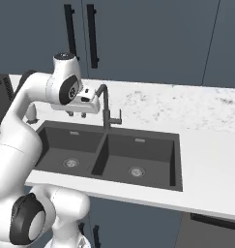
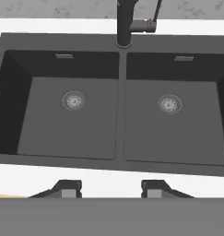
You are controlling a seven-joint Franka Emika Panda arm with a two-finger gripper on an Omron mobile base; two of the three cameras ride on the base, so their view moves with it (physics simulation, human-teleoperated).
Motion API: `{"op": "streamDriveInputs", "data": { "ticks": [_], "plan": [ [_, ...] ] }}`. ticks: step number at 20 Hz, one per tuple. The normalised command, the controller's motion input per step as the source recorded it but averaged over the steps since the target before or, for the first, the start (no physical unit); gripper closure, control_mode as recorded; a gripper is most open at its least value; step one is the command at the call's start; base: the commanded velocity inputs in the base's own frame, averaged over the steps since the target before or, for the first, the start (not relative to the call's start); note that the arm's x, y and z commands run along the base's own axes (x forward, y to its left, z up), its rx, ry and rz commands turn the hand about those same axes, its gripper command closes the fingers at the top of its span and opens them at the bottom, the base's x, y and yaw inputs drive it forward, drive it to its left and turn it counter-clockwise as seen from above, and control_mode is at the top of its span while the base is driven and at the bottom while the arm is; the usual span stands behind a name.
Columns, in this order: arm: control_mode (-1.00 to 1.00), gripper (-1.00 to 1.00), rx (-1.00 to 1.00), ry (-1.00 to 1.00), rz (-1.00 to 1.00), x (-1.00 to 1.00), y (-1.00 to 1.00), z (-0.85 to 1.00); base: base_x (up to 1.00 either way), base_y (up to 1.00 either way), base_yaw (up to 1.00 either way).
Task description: Navigate to the coffee machine.
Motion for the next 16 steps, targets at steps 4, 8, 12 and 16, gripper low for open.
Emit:
{"op": "streamDriveInputs", "data": {
  "ticks": [4, 8, 12, 16],
  "plan": [
    [1.00, -1.00, 0.00, 0.00, 0.00, 0.00, 0.00, 0.00, 0.00, 0.00, 0.00],
    [1.00, -1.00, 0.00, 0.00, 0.00, 0.00, 0.00, 0.00, -0.22, 0.18, 0.00],
    [1.00, -1.00, 0.00, 0.00, 0.00, 0.00, 0.00, 0.00, -0.48, 0.26, 0.00],
    [1.00, -1.00, 0.00, 0.00, 0.00, 0.00, 0.00, 0.00, -0.47, 0.29, 0.07]
  ]
}}
